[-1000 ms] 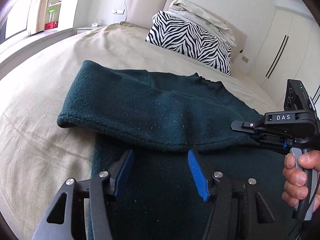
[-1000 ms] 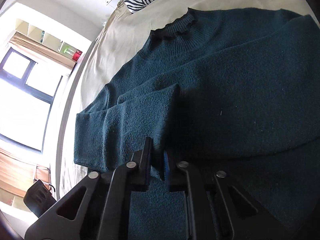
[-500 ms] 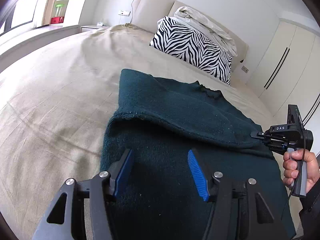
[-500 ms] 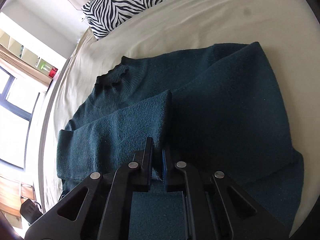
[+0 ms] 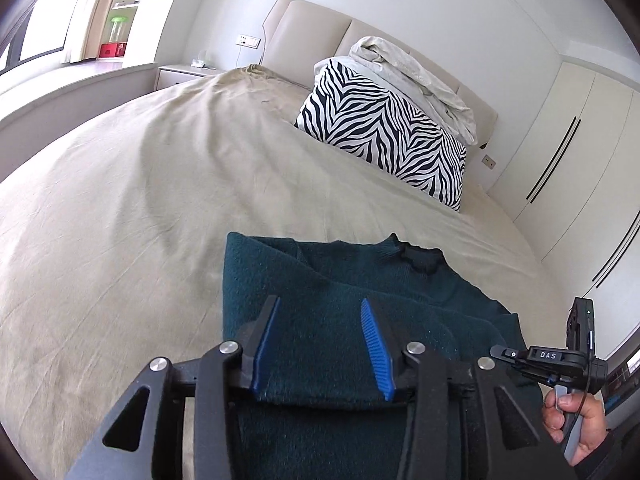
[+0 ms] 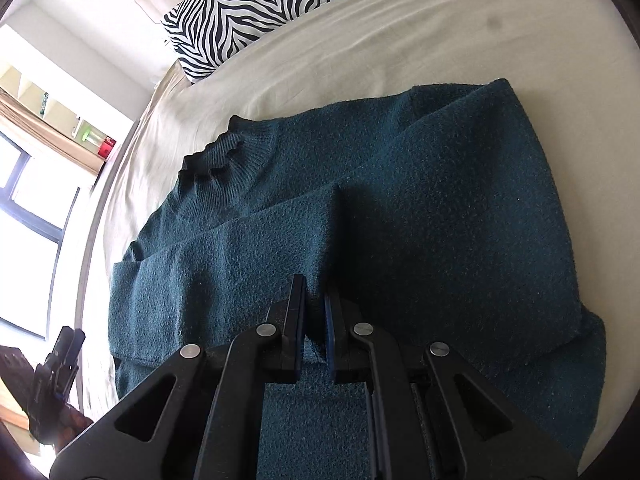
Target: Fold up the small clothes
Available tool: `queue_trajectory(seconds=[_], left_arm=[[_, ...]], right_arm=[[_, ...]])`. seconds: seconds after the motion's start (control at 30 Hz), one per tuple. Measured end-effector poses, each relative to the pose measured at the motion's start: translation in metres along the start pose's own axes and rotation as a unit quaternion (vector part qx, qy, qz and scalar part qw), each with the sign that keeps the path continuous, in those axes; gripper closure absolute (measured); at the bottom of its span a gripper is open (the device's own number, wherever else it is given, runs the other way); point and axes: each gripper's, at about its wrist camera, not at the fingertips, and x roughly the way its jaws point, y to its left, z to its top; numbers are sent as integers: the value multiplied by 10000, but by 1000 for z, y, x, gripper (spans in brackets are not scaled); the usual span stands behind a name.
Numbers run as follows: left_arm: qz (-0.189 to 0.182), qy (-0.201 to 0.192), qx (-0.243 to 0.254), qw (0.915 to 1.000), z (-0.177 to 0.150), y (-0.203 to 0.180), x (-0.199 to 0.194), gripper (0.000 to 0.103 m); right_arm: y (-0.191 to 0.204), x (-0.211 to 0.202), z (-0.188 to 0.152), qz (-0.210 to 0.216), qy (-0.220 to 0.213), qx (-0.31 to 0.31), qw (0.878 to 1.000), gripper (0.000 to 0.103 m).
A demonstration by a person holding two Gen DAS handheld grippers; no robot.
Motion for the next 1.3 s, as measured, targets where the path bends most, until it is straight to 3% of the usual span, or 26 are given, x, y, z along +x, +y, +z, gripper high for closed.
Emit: queue_trajectory(seconds=[0.1, 0.17, 0.37, 0.47, 0.6, 0.7, 0.77, 0.83, 0.9, 0.93, 1.0, 1.07, 1.13, 1.2, 1.3], left_arm=[[390, 388, 227, 9982, 5, 3, 41, 67], [665, 858, 280, 9937, -6, 17, 70, 74], [739, 667, 630, 9930, -23, 21, 66, 78], [763, 643, 634, 9930, -24, 22, 68, 78], [855, 587, 763, 9917, -27, 17, 67, 77], [855, 561, 787, 9916, -27, 18, 67, 77], [826, 567, 779, 9919, -27, 18, 67, 77], [768, 595, 742, 9925, -26, 20, 65, 78], [668, 634, 700, 9933, -26, 21, 59, 76], [597, 667, 654, 9938, -27, 22, 52, 72], [465, 694, 576, 9948, -32, 22, 29, 64], [496, 672, 547, 9950, -43, 20, -1, 47], [435, 685, 440, 9957, -58, 23, -33, 43], [362, 880, 305, 9950, -80, 28, -61, 43], [335, 1250, 184, 9914, -118, 36, -97, 43]], right_arm=[[2, 1, 0, -54, -11, -88, 9999, 96], [2, 2, 0, -80, -14, -132, 9999, 96], [-13, 5, 0, 104, -21, 97, 9999, 95], [-12, -13, 2, -141, -322, 283, 9990, 92], [10, -29, 12, 359, -699, 125, 9968, 92], [25, -6, 16, 481, -431, -55, 9979, 90], [14, 27, 13, 321, 26, 28, 9995, 88], [-11, 29, 6, 940, -186, 426, 9945, 92], [-35, 14, -4, 1223, -327, 975, 9872, 92], [-44, 2, -11, 1134, -451, 1084, 9866, 87], [-56, -28, -28, 497, -631, 1039, 9913, 86], [-68, -61, -49, 505, -823, 996, 9903, 78], [-81, -97, -76, 439, -1086, 1065, 9874, 42], [-96, -133, -104, 453, -1308, 1101, 9842, 40], [-109, -168, -146, 554, -1273, 1047, 9848, 40]])
